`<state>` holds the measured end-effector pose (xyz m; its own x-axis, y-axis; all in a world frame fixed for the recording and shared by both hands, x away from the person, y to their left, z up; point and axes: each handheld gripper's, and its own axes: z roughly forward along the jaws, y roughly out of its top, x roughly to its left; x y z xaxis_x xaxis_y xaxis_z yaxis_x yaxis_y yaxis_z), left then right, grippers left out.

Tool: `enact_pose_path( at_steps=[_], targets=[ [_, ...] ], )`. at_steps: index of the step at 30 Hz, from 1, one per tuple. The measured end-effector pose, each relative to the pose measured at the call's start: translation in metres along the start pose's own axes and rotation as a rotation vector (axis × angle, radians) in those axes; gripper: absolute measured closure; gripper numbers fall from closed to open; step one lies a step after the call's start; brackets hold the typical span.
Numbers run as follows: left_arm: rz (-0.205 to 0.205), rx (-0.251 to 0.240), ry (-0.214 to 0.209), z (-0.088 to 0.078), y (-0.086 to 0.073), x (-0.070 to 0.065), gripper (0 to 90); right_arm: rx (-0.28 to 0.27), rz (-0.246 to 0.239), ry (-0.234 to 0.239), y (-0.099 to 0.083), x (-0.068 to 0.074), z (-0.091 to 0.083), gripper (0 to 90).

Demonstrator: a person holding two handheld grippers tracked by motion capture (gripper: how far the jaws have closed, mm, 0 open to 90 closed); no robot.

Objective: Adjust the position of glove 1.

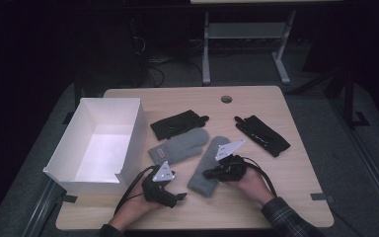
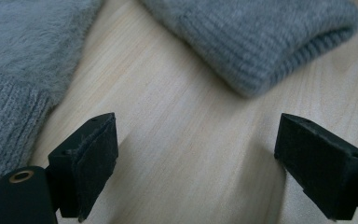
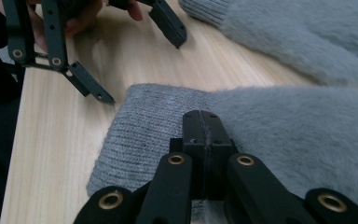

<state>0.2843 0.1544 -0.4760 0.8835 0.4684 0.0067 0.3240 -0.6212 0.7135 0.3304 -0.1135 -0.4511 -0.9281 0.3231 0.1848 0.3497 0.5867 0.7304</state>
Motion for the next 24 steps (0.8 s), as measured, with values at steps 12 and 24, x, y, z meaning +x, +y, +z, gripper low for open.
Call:
enact_pose_path(
  at_steps=[12,24],
  targets=[
    [0.003,0.004,0.001,0.000,0.000,0.000,12.7,-0.040,0.022,-0.067,0.005,-0.015,-0.018,90.0],
    [-0.006,0.004,-0.002,0.000,0.000,0.000,12.7,-0.028,0.075,-0.222,0.014,-0.071,-0.018,90.0]
  ],
)
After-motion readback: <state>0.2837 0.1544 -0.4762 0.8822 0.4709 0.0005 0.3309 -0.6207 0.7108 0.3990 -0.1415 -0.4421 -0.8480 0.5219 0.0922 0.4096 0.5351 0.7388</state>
